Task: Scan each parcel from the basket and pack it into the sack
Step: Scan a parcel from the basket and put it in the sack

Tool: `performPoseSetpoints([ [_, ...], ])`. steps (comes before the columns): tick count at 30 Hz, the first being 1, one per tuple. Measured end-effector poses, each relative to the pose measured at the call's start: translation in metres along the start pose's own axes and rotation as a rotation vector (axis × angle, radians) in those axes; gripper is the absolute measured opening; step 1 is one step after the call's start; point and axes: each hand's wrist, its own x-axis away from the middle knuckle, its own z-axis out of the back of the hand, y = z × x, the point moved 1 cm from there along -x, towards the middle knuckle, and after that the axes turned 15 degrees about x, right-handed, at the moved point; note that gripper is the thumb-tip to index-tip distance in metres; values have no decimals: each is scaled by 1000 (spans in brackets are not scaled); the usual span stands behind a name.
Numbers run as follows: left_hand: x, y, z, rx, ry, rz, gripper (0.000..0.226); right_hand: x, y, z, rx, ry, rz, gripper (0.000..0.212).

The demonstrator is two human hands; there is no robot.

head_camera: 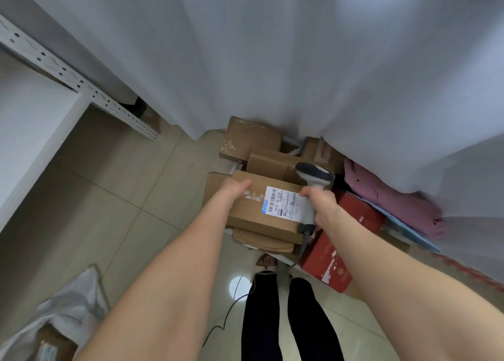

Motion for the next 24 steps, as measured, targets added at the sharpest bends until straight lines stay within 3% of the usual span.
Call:
performPoseSetpoints([
  [10,71,47,62,106,188,-86,74,84,-65,15,18,-22,174,30],
  [15,119,75,102,223,295,-245,79,136,-105,29,-35,-42,305,45],
  [20,174,95,133,459,263,-421,65,181,-125,38,-54,-52,375,40],
  [24,213,107,157,416,279,-534,45,209,-127,39,-52,-108,395,36],
])
